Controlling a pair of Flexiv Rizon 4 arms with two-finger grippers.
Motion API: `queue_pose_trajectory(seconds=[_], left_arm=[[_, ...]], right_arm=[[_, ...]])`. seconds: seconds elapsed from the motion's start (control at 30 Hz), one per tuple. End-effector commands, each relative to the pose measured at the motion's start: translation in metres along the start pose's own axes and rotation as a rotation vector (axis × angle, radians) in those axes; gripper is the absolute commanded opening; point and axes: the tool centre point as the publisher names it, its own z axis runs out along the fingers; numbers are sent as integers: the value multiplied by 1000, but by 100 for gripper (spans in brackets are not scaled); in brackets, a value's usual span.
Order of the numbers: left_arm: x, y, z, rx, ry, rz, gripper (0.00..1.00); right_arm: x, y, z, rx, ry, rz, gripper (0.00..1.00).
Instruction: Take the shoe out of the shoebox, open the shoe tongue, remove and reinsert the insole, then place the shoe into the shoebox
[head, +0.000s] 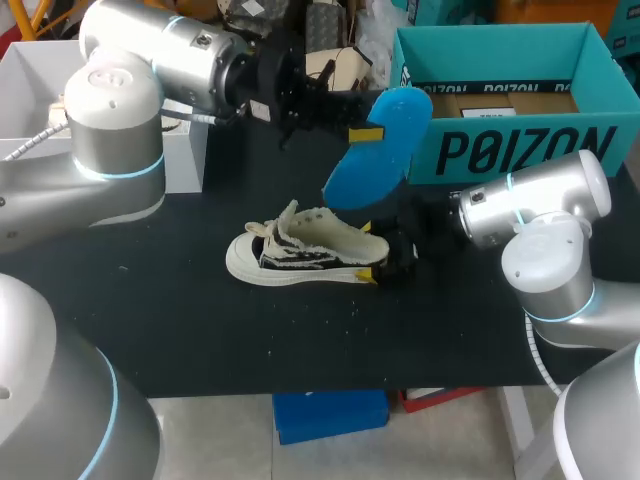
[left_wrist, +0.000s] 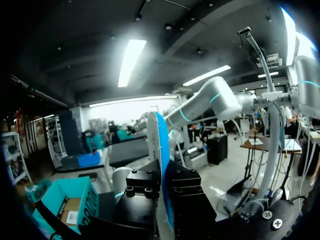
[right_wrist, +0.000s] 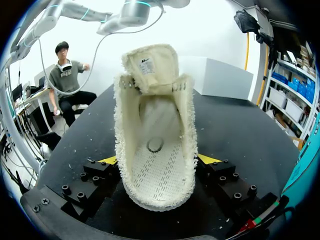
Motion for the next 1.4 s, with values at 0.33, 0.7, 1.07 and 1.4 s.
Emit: queue_pose_trajectory(seconds=[0.33, 0.7, 1.07, 1.4], left_arm=[[16, 3, -2, 17, -265, -8, 0], [10, -21, -11, 167, -230, -181, 0], [11, -60, -27, 286, -236, -264, 0], [14, -78, -28, 402, -169, -322, 0]], right_arm=[[-2, -3, 4, 1, 0, 1, 0], [-2, -3, 4, 1, 0, 1, 0], [-2, -3, 4, 1, 0, 1, 0], [-2, -3, 4, 1, 0, 1, 0]])
